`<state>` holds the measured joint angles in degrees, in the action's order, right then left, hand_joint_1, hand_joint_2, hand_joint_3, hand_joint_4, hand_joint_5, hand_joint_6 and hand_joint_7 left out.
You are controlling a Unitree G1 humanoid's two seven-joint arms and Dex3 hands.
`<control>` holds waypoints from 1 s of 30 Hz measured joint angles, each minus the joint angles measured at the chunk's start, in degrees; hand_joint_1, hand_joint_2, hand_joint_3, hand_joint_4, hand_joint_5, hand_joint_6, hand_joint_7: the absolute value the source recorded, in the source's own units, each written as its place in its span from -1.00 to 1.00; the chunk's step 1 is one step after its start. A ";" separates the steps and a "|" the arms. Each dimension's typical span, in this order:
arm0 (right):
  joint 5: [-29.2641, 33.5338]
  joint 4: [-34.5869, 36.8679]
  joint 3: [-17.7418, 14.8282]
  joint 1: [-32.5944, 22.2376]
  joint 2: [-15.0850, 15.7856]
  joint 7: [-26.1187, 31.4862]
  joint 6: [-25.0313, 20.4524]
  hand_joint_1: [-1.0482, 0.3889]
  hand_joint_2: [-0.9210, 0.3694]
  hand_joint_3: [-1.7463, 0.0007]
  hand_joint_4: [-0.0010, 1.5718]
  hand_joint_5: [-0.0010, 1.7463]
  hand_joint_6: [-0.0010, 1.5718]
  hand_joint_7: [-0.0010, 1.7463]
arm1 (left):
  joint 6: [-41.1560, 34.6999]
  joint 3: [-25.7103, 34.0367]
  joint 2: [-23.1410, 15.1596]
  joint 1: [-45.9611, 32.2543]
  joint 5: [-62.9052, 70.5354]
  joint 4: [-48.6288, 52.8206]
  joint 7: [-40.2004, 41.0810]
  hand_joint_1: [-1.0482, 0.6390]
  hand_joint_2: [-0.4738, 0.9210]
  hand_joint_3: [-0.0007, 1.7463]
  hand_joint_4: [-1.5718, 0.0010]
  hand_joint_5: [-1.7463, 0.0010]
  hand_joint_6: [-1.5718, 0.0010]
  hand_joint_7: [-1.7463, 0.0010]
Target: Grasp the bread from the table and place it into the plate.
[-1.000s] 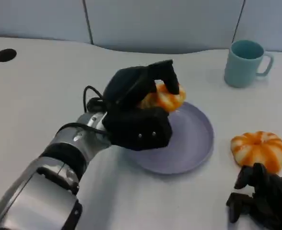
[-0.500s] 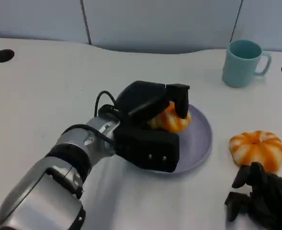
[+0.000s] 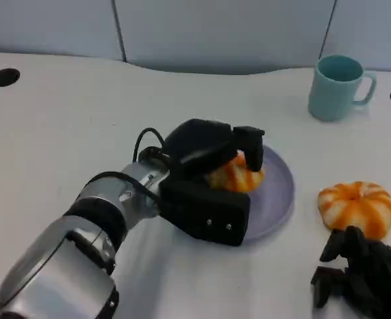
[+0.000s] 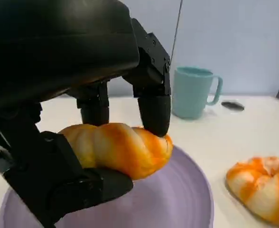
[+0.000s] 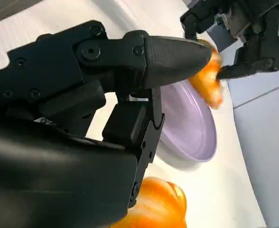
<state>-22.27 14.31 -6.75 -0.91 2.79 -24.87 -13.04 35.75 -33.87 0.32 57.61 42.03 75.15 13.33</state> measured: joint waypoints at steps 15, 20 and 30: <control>0.24 -0.63 0.03 -0.12 0.04 0.33 -0.41 -0.17 -1.00 0.49 0.64 0.38 0.53 0.22 | -1.98 0.51 -0.45 0.24 -0.83 0.04 -9.54 -0.86 1.00 -0.67 1.00 0.76 1.00 0.82; 0.18 -0.68 0.10 -0.10 -0.01 0.69 -0.49 -0.16 -1.00 0.47 0.65 0.38 0.52 0.23 | -1.10 2.72 -2.11 0.23 -3.11 -0.26 -9.65 -0.89 1.00 -0.61 1.00 0.77 0.99 0.84; -0.02 -0.52 0.08 -0.05 -0.04 0.27 -0.39 -0.17 -1.00 0.46 0.64 0.37 0.52 0.22 | 8.17 8.20 -7.63 -4.75 -8.91 -3.34 -9.07 -0.76 1.00 -0.64 0.92 0.67 0.89 0.83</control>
<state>-22.29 13.79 -6.67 -0.96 2.75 -24.59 -13.43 43.93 -25.67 -7.31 52.85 33.12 71.81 4.26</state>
